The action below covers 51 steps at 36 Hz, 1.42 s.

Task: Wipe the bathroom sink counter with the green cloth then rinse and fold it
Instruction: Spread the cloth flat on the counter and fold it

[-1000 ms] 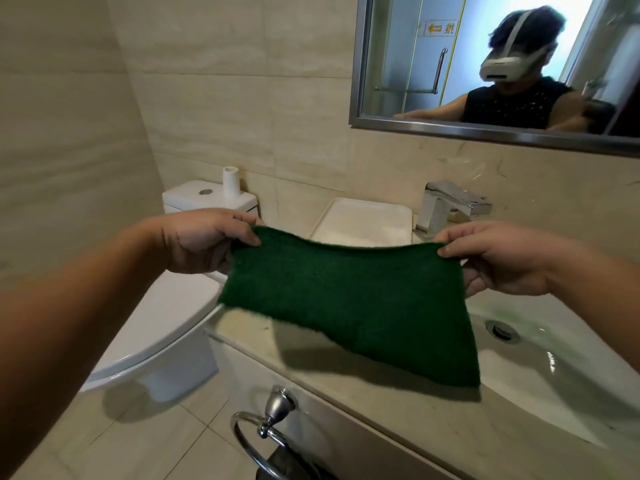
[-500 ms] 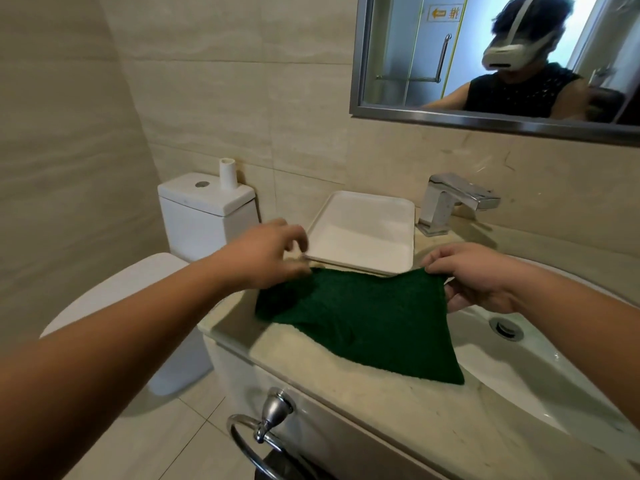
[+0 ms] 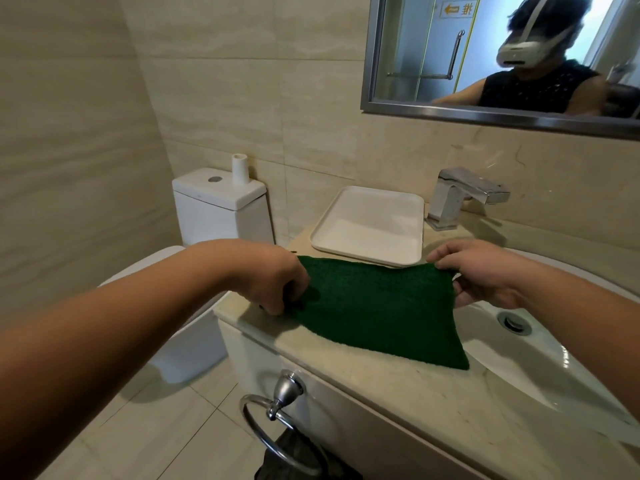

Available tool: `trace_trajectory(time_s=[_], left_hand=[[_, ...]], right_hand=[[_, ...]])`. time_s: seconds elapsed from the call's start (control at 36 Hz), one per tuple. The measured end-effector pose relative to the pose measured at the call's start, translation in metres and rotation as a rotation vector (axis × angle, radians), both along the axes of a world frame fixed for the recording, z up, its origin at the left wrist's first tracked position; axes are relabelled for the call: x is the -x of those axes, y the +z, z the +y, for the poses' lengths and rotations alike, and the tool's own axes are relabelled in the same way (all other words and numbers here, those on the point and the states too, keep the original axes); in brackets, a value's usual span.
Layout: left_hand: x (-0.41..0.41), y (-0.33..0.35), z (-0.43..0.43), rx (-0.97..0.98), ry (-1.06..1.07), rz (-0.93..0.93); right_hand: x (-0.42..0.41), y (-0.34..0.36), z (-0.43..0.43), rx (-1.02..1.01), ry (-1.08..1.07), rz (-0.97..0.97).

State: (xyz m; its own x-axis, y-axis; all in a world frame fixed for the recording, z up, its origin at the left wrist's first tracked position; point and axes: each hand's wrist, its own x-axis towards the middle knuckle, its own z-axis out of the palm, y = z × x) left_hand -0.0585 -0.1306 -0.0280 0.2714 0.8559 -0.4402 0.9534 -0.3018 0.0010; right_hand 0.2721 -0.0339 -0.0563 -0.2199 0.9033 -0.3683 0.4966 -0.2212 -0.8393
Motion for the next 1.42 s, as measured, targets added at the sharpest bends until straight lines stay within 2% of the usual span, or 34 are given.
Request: trace_trajectory(time_s=[0.11,0.14,0.19,0.25,0.36,0.47,0.61,0.86,1.03,1.19,1.33,1.42], left_hand=[[-0.01,-0.004,-0.008,0.229,-0.029,0.248],[-0.013,-0.002,-0.009,0.274,-0.02,0.254],[-0.014,0.005,-0.008,0.293,0.054,0.154],[-0.013,0.011,-0.005,0.186,0.074,0.044],[-0.022,0.005,-0.003,-0.183,-0.007,-0.229],[-0.065,-0.012,-0.016,-0.228,-0.139,-0.38],[-0.129,-0.037,-0.033,-0.349,-0.442,-0.339],[-0.162,-0.04,-0.023,-0.412,-0.51,-0.155],[-0.158,-0.039,-0.036,-0.396,-0.656,-0.325],[-0.143,-0.038,-0.036,-0.374,-0.49,-0.498],[-0.107,-0.018,-0.041,-0.245,-0.177,-0.713],[-0.071,-0.015,-0.045,-0.196,0.035,-0.723]], right_hand=[[0.001,0.0,-0.005,0.001,0.001,0.008],[0.002,0.001,-0.006,0.002,0.003,0.014],[0.004,0.002,-0.007,-0.001,0.002,0.03],[0.007,0.003,-0.007,-0.009,0.008,0.049],[0.012,0.007,-0.006,-0.02,0.004,0.058],[0.014,0.01,-0.006,-0.025,-0.02,0.05],[0.01,0.006,-0.008,-0.009,-0.044,0.054],[0.006,0.007,-0.016,0.011,-0.021,0.051],[0.006,0.004,-0.016,-0.025,-0.044,0.058],[0.006,0.004,-0.012,-0.011,-0.023,0.061],[0.018,0.022,-0.003,-0.031,0.002,0.085],[0.038,0.034,-0.001,-0.036,0.032,0.094]])
